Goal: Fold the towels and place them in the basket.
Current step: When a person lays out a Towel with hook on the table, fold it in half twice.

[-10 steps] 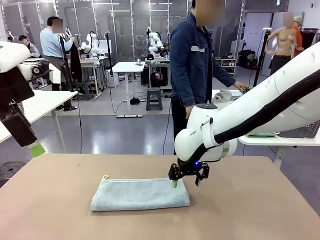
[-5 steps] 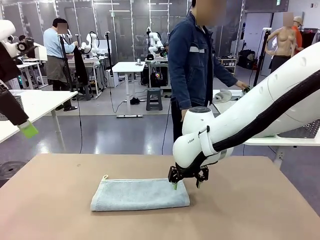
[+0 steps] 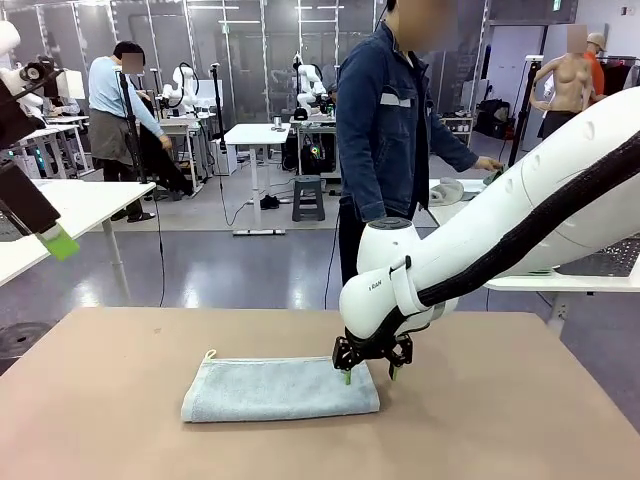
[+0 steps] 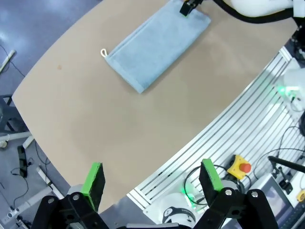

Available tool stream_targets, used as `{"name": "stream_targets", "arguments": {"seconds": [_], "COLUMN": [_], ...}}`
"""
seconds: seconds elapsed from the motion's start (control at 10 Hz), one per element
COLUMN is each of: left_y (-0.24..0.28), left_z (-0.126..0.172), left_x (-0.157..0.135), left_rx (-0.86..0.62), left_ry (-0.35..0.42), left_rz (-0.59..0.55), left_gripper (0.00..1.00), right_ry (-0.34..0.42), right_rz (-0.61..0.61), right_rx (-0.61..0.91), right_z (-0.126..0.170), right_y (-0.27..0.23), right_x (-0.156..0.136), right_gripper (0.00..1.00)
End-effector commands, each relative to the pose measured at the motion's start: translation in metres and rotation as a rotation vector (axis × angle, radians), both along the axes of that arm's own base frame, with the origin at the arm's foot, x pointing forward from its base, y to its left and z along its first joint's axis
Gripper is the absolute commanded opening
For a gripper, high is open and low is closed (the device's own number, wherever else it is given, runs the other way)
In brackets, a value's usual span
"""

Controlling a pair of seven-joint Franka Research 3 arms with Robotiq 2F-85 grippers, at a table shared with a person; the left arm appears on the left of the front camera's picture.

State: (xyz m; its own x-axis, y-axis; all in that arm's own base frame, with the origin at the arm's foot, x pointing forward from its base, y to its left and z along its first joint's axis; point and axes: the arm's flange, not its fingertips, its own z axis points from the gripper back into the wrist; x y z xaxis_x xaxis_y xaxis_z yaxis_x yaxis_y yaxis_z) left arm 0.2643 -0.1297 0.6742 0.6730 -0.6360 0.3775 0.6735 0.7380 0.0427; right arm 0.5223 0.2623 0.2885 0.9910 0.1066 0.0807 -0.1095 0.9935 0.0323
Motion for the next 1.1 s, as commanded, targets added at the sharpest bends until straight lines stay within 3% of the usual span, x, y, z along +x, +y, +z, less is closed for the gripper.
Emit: {"name": "stream_targets", "arguments": {"seconds": [0.0,0.1,0.4,0.5,0.7,0.8,1.0], "left_y": [-0.0008,-0.0008,-0.0008,-0.0008,-0.0008,-0.0008,-0.0008], "left_z": [-0.0017,-0.0017,-0.0017,-0.0017,-0.0017,-0.0017,-0.0017], "left_x": [0.0001,0.0001,0.0001,0.0001,0.0001,0.0001,0.0001], "left_rx": [0.012,0.012,0.012,0.012,0.012,0.012,0.012], "left_ry": [0.007,0.007,0.007,0.007,0.007,0.007,0.007], "left_rz": [-0.028,-0.028,-0.028,-0.028,-0.028,-0.028,-0.028], "left_gripper": [1.0,1.0,1.0,1.0,1.0,1.0,1.0], "right_ry": [-0.009,0.0,0.018,0.014,0.009,0.011,0.014], "right_rz": [-0.025,-0.022,-0.02,-0.023,-0.024,-0.026,-0.025], "right_rx": [-0.036,-0.034,-0.027,-0.026,-0.023,-0.017,-0.011], "right_z": [-0.0036,-0.0065,-0.0088,-0.0087,-0.0077,-0.0082,-0.007], "right_y": [0.0084,0.0084,0.0079,0.0074,0.0073,0.0076,0.0074], "right_x": [0.0027,0.003,0.004,0.0035,0.0021,0.0025,0.0032], "right_gripper": [1.0,1.0,0.1,0.0,0.0,0.06,0.0]}}
